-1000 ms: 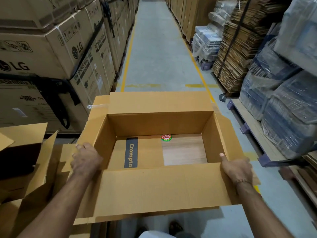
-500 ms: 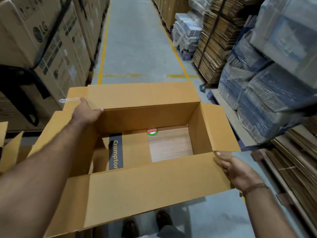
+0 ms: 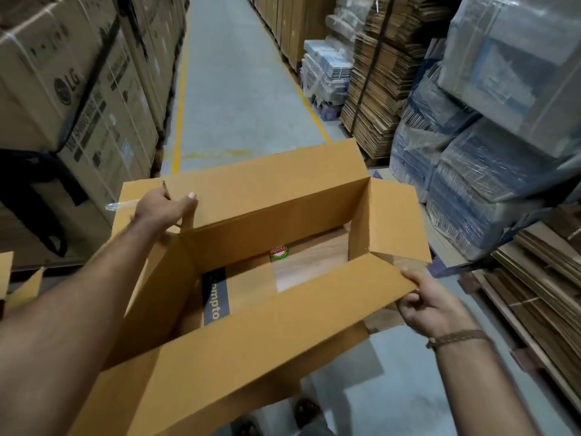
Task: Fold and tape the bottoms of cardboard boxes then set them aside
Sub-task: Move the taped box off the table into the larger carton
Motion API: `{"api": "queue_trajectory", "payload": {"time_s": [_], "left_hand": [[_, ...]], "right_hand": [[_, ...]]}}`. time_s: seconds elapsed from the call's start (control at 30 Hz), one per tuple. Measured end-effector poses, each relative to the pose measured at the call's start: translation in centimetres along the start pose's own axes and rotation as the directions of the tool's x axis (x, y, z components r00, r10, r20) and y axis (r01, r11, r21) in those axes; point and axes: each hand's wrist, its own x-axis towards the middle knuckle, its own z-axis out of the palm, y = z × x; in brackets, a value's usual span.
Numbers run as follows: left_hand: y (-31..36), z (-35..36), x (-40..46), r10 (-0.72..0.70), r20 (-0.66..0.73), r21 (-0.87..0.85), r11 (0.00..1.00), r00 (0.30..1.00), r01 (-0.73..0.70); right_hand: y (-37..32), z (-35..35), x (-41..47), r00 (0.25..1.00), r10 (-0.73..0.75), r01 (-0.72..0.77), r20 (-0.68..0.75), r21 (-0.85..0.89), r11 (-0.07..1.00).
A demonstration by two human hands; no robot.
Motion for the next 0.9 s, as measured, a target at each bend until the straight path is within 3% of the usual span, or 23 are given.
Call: {"api": "queue_trajectory", "payload": {"time_s": [0.23, 0.37, 0.5, 0.57, 0.67, 0.8, 0.9], "left_hand": [[2.7, -1.2, -2.8, 0.245, 0.323, -0.202, 0.961, 0.914, -0.187], [4.1, -1.9, -5.8, 0.390, 0.497, -0.226, 0.921, 0.776, -0.318], [5.8, -2.2, -9.0, 0.376, 0.679, -0.147, 0.911, 0.631, -0.385], [6.4, -2.0, -10.4, 0.346, 0.696, -0.010, 0.881, 0.629, -0.473], [7.1, -1.0, -13.1, 0.365, 0.658, 0.205, 0.756, 0.659, -0.622], [6.6, 1.8, -15.9, 0.480, 0.581, 0.336, 0.594, 0.658, -0.731], [6.2, 3.7, -16.6, 0.568, 0.520, 0.371, 0.522, 0.638, -0.768]], "right_hand": [[0.2, 6.7, -0.1, 0.986, -0.169, 0.166, 0.015, 0.117, 0.979], [0.5, 9.4, -0.5, 0.982, -0.183, 0.172, 0.042, 0.190, 0.967], [0.8, 11.0, 0.2, 0.983, -0.181, 0.169, 0.031, 0.235, 0.957], [1.1, 11.5, 0.1, 0.982, -0.188, 0.180, 0.013, 0.222, 0.958], [1.8, 12.6, -0.1, 0.970, -0.240, 0.240, -0.025, 0.198, 0.950], [2.4, 13.9, 0.0, 0.942, -0.328, 0.336, -0.075, 0.160, 0.928], [2.3, 14.4, 0.1, 0.935, -0.353, 0.352, 0.014, 0.050, 0.935]]}}
